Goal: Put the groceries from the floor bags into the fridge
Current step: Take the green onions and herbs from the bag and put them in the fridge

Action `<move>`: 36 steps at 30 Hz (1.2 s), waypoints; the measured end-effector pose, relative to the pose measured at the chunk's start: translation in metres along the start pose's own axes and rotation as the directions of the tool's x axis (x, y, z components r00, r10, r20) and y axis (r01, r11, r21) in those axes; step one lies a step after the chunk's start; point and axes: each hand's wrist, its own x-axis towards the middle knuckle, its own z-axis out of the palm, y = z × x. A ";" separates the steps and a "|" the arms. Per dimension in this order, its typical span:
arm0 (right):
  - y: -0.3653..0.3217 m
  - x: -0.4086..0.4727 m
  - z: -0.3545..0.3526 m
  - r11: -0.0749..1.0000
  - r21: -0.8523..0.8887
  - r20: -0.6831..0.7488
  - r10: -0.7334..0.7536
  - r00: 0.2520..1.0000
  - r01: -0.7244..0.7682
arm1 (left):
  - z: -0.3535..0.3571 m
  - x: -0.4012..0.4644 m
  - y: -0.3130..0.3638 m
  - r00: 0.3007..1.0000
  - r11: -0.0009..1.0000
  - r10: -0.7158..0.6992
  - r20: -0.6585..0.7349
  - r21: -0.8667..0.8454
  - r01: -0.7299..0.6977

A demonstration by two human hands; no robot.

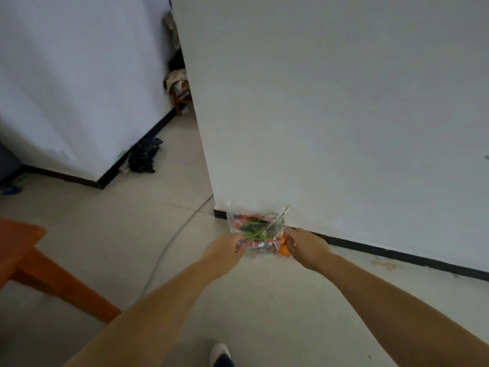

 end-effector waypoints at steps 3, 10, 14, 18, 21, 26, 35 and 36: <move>-0.003 0.053 0.000 0.996 0.049 -0.013 0.071 0.997 -0.070 | -0.026 0.064 -0.019 0.998 0.999 0.035 0.054 0.028 -0.037; 0.017 0.165 0.034 0.985 0.133 0.066 0.106 0.992 -0.114 | -0.012 0.194 -0.052 0.986 1.000 0.021 0.165 0.012 -0.023; 0.043 0.244 0.077 0.974 0.170 0.133 0.129 0.983 -0.151 | 0.035 0.264 -0.085 0.984 1.000 -0.014 0.180 -0.014 0.017; 0.076 0.315 0.145 0.967 0.191 0.206 0.130 0.970 -0.170 | 0.099 0.332 -0.133 0.964 0.998 -0.061 0.259 -0.016 0.068; 0.098 0.366 0.203 0.967 0.195 0.204 0.124 0.971 -0.164 | 0.150 0.387 -0.169 0.959 0.999 -0.015 0.282 -0.031 0.025; 0.130 0.462 0.306 0.969 0.221 0.072 0.100 0.992 -0.113 | 0.243 0.501 -0.237 0.961 0.974 0.203 0.189 0.066 -0.218; 0.177 0.550 0.457 0.961 -0.093 0.096 -0.253 0.963 0.262 | 0.380 0.625 -0.331 0.809 0.859 0.322 0.492 0.209 -0.468; 0.182 0.550 0.466 0.944 -0.121 0.131 -0.290 0.948 0.306 | 0.388 0.625 -0.338 0.777 0.882 0.305 0.551 0.144 -0.449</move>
